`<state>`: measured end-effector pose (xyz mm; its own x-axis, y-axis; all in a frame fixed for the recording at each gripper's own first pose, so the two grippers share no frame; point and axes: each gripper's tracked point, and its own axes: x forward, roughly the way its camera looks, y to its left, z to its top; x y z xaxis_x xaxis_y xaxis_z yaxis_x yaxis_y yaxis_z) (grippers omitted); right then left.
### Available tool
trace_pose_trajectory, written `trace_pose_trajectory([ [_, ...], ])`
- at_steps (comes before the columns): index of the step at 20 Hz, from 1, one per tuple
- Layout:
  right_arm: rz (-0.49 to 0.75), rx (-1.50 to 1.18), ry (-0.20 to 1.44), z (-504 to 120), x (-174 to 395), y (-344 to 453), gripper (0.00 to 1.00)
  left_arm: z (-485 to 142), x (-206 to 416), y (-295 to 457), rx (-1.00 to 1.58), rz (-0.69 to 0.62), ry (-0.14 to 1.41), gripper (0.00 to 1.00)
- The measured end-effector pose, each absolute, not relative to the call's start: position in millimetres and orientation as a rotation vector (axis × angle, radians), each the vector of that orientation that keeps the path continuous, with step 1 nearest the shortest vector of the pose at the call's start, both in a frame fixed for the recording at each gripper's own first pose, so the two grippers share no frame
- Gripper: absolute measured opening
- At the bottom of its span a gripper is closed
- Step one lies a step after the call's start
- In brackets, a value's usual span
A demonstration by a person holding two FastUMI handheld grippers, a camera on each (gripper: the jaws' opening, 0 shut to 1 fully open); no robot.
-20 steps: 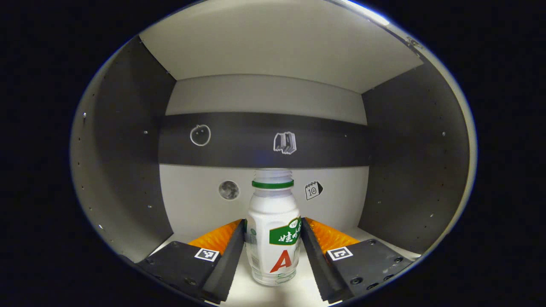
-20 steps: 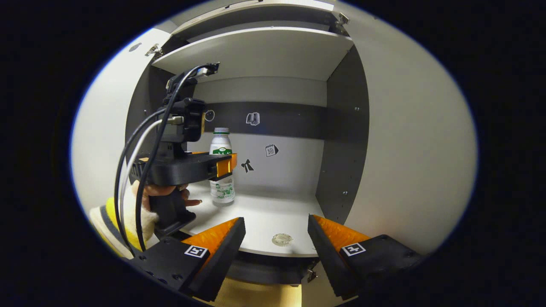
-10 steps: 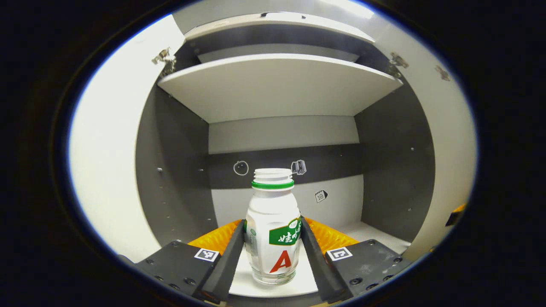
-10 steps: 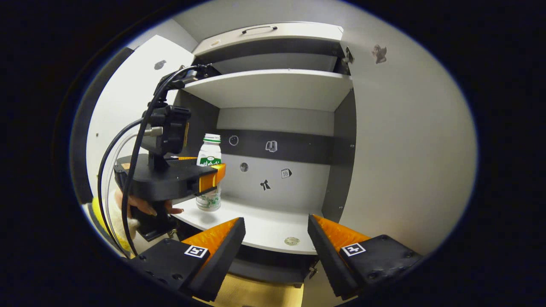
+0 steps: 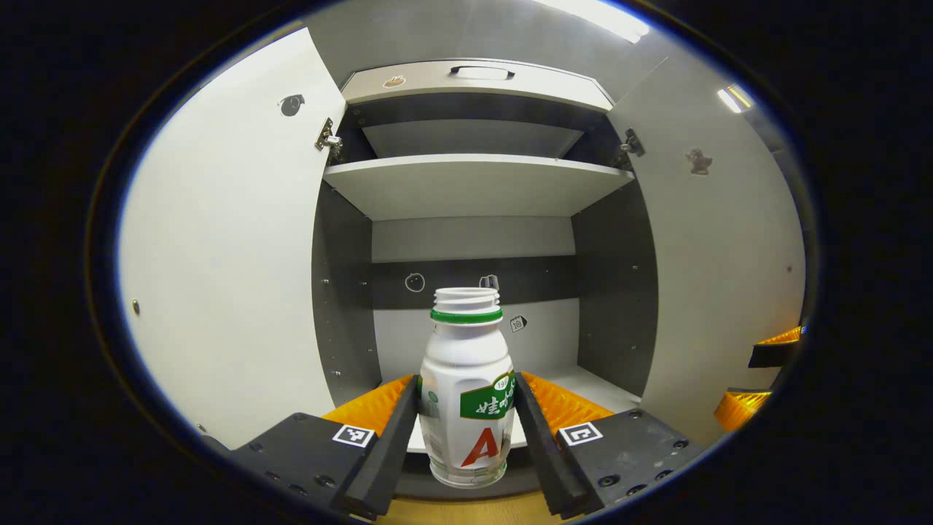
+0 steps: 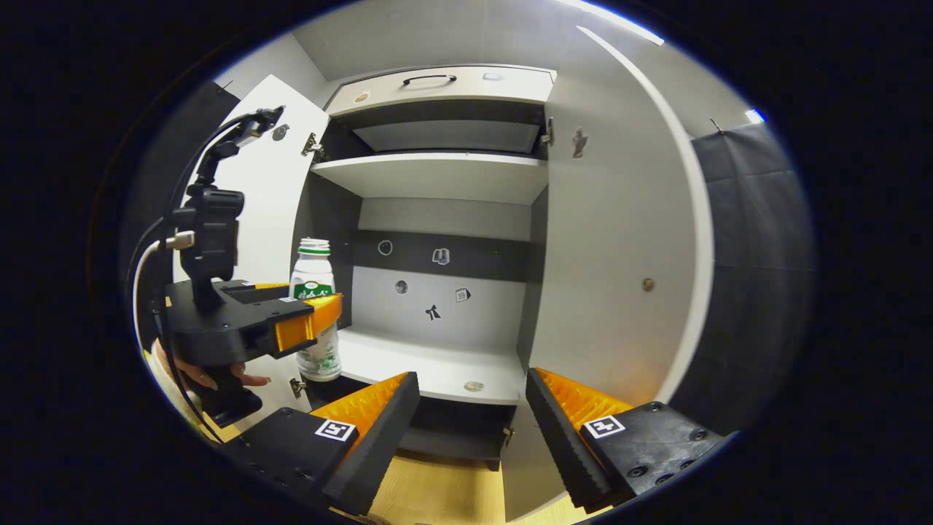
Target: Grasp the bottle in the cabinet with the left hand and place it on the coaster, then close the right door with the right hand and the left door with the left hand.
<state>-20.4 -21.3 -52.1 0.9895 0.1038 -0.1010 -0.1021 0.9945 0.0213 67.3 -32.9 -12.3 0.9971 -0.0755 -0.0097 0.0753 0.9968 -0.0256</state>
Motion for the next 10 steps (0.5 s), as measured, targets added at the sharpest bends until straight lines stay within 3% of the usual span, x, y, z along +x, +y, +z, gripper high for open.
trace_pose_trajectory([
  [10, -0.123, 0.028, 0.146, -67.1, -115.7, -69.1, 0.97, -74.9, -50.8, -57.3, -0.108, -0.190, 0.050, 0.77],
])
